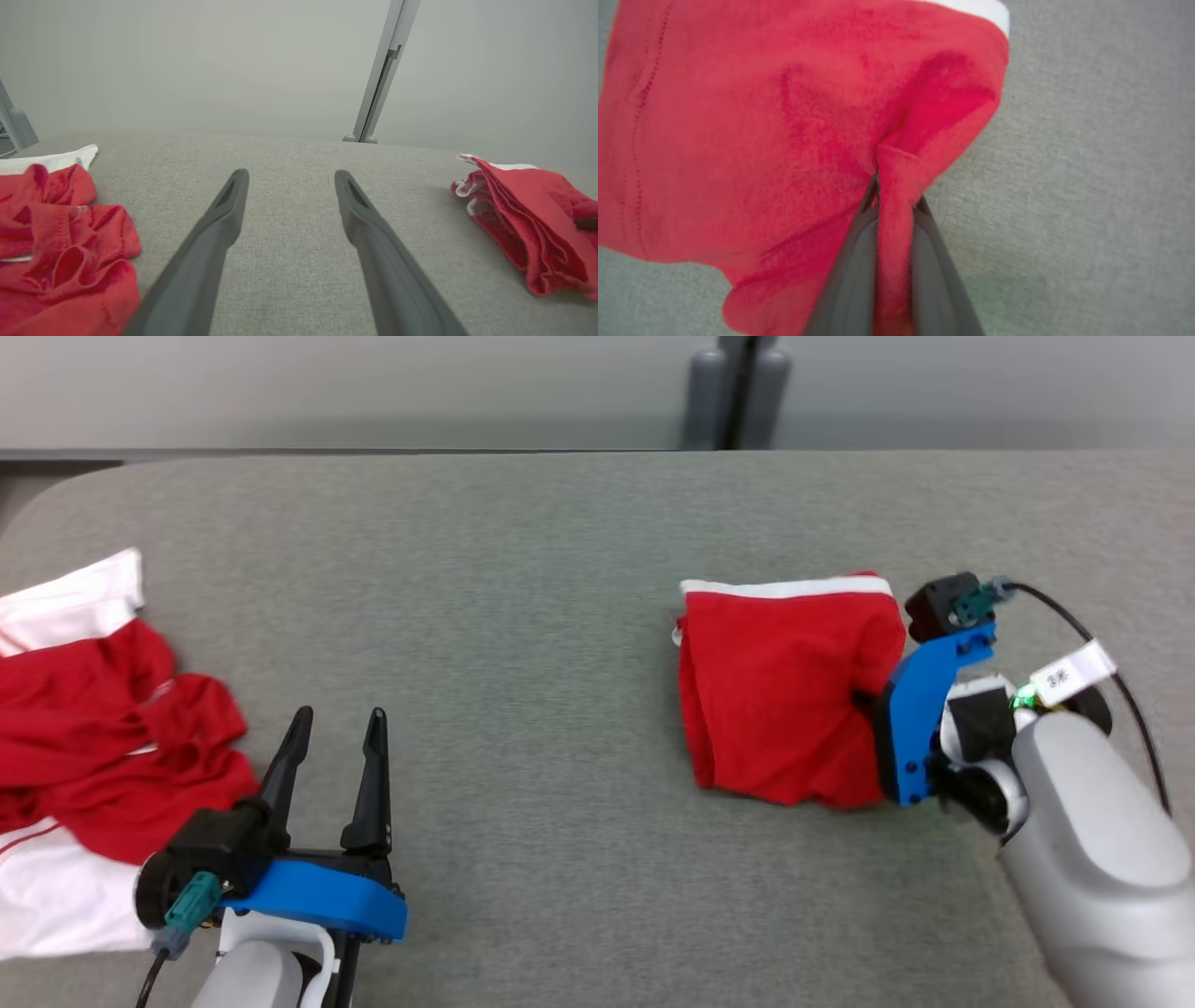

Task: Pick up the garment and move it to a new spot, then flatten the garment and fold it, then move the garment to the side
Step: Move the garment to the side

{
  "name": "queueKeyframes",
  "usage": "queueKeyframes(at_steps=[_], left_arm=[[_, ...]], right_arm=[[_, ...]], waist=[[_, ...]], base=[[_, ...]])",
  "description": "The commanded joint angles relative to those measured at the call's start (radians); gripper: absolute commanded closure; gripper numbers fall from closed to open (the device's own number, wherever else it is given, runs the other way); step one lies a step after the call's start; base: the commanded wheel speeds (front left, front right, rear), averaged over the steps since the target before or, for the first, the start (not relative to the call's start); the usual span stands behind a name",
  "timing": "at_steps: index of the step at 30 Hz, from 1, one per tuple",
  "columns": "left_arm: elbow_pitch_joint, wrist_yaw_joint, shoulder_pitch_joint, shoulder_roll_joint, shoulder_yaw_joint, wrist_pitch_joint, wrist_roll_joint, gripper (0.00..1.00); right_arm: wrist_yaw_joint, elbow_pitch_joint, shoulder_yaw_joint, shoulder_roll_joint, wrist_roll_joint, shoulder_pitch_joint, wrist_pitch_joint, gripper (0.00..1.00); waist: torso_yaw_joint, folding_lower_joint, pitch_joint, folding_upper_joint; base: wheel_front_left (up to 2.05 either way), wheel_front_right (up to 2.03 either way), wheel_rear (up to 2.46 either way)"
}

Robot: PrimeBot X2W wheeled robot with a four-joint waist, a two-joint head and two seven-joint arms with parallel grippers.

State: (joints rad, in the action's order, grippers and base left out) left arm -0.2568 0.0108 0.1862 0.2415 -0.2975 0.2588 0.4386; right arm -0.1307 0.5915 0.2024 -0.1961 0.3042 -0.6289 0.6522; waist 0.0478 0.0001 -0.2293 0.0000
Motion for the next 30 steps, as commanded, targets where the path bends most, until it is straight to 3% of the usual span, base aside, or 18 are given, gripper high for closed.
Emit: queueKeyframes(at_steps=[1, 8, 12, 15, 24, 28, 30], left_arm=[[0.009, -0.001, 0.003, 0.002, 0.008, 0.005, -0.005, 0.00], [0.047, -0.005, 0.021, 0.014, 0.009, 0.005, -0.016, 0.00], [0.069, -0.009, 0.038, 0.027, 0.010, -0.008, -0.021, 0.00], [0.104, -0.005, 0.074, 0.047, -0.001, -0.037, -0.038, 0.00], [0.200, 0.001, 0.155, 0.100, -0.023, -0.115, -0.077, 0.00], [0.226, -0.002, 0.165, 0.116, -0.023, -0.134, -0.085, 0.00], [0.243, -0.006, 0.168, 0.127, -0.019, -0.145, -0.086, 0.00]], right_arm=[[0.000, -0.035, 0.055, -0.046, 0.021, -0.033, 0.015, 1.00], [0.000, -0.176, 0.321, -0.299, 0.091, -0.129, 0.022, 1.00], [0.000, -0.170, 0.400, -0.377, 0.117, -0.176, -0.010, 1.00], [0.000, -0.104, 0.444, -0.453, 0.130, -0.231, -0.102, 1.00], [0.000, 0.083, 0.422, -0.542, 0.083, -0.300, -0.324, 1.00], [0.000, 0.111, 0.411, -0.518, 0.099, -0.299, -0.405, 1.00], [0.000, 0.134, 0.425, -0.524, 0.051, -0.315, -0.424, 1.00]], waist=[[-0.040, -0.0001, 0.012, 0.0000], [-0.189, -0.0001, -0.013, 0.0000], [-0.256, -0.0001, -0.049, 0.0000], [-0.306, -0.0001, -0.107, 0.0000], [-0.342, -0.0001, -0.241, 0.0000], [-0.343, -0.0001, -0.262, 0.0000], [-0.345, -0.0001, -0.274, 0.0000]], base=[[0.00, 0.00, 0.00], [0.00, 0.00, 0.00], [0.00, 0.00, 0.00], [0.00, 0.00, 0.00], [0.00, 0.00, 0.00], [0.00, 0.00, 0.00], [0.00, 0.00, 0.00]])
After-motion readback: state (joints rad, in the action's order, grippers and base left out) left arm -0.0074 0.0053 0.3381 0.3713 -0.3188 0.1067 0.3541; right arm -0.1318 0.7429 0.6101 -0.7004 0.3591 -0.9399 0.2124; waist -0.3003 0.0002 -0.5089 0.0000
